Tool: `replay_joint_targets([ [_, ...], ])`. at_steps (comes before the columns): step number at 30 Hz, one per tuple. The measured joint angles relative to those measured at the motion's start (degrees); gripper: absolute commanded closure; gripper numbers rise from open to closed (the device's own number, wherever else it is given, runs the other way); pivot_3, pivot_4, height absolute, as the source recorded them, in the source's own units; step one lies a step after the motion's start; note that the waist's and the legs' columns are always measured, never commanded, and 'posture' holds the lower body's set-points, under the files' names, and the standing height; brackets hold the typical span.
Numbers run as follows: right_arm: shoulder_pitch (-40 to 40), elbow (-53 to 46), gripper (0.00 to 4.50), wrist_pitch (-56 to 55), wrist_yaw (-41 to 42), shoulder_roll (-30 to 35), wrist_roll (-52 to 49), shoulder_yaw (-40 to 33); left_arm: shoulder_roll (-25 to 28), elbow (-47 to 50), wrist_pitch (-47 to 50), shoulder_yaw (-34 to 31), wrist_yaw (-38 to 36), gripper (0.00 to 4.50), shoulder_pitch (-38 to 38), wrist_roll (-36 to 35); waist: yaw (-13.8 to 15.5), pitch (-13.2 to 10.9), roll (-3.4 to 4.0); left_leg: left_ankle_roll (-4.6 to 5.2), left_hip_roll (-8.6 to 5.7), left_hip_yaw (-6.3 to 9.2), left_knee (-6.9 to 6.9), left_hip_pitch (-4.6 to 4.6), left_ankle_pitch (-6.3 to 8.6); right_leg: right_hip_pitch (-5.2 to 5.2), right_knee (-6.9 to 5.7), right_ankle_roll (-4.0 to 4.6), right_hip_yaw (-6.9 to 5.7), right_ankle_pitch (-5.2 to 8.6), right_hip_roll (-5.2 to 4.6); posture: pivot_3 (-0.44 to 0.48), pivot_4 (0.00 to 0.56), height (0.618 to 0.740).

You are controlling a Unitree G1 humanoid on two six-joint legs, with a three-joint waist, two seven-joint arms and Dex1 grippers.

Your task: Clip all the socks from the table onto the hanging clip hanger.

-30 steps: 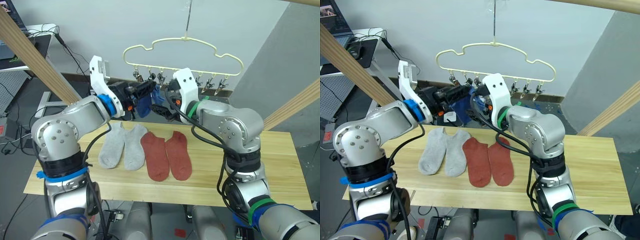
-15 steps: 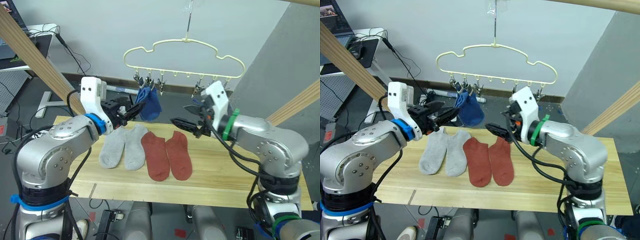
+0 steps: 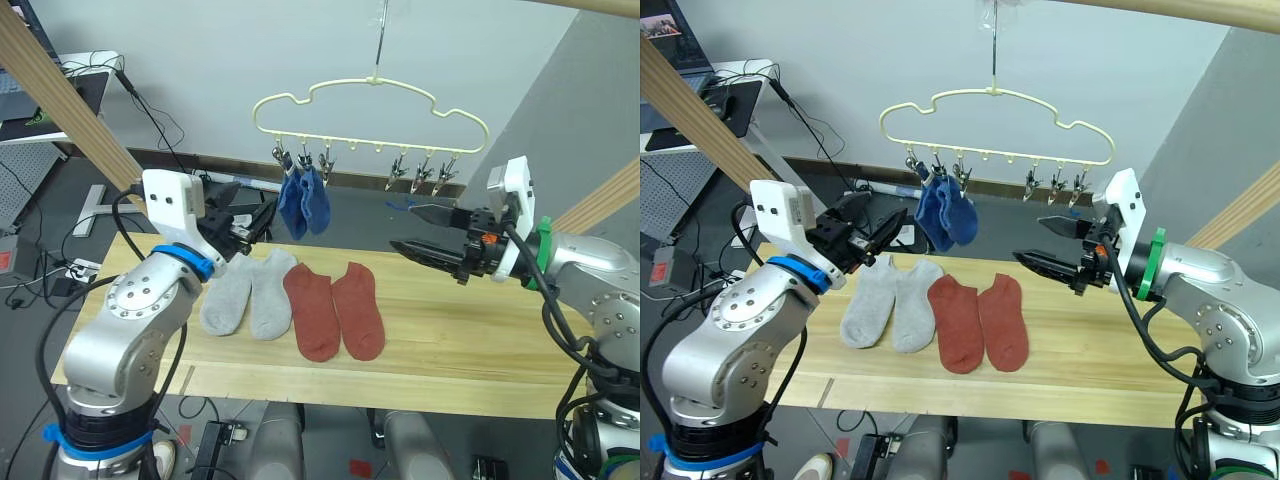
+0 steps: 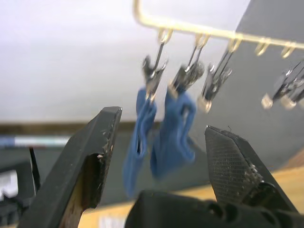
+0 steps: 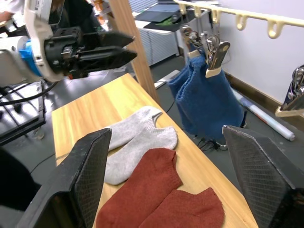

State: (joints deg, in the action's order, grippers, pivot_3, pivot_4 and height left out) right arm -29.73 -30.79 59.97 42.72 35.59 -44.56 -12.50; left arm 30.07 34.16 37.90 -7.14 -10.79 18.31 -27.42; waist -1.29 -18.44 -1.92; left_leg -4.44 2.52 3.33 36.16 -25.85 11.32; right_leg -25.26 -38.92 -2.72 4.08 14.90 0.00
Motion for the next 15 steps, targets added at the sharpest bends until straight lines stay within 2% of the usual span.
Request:
replay_joint_targets([
  [8,-1.36,1.46,0.59,-1.19,1.27,4.08,-3.05,0.00,-5.08,-3.14,-4.06,5.39,0.30,1.30,2.70,6.28,0.12,0.08,-0.06,0.04,-0.01,0.02,0.14,0.00,-0.02,0.04,-0.08,0.02,-0.01,-0.02,0.01,0.041,0.254,0.740],
  [11,-2.51,1.33,0.56,-1.18,0.85,4.81,-4.89,-0.08,-7.68,-5.94,-5.30,7.22,0.40,1.89,5.05,8.47,0.12,0.08,-0.06,0.06,-0.02,0.03,0.27,0.00,-0.02,0.12,-0.08,0.03,-0.01,-0.03,0.01,0.030,0.263,0.740],
  [13,-2.52,1.15,0.56,-1.07,0.40,4.96,-6.21,-0.10,-9.17,-7.87,-6.09,8.03,0.44,2.48,6.44,9.56,0.10,0.08,-0.06,0.06,-0.02,0.04,0.35,0.00,-0.02,0.15,-0.12,0.03,-0.01,-0.03,0.02,0.019,0.270,0.740],
  [15,-2.52,0.76,0.56,-0.88,-0.44,5.05,-6.64,-0.09,-10.64,-9.59,-6.77,8.73,0.56,2.48,7.69,10.33,0.05,0.08,-0.06,0.07,-0.01,0.05,0.44,-0.01,-0.01,0.17,-0.13,0.02,-0.01,-0.04,0.03,0.004,0.279,0.740],
])
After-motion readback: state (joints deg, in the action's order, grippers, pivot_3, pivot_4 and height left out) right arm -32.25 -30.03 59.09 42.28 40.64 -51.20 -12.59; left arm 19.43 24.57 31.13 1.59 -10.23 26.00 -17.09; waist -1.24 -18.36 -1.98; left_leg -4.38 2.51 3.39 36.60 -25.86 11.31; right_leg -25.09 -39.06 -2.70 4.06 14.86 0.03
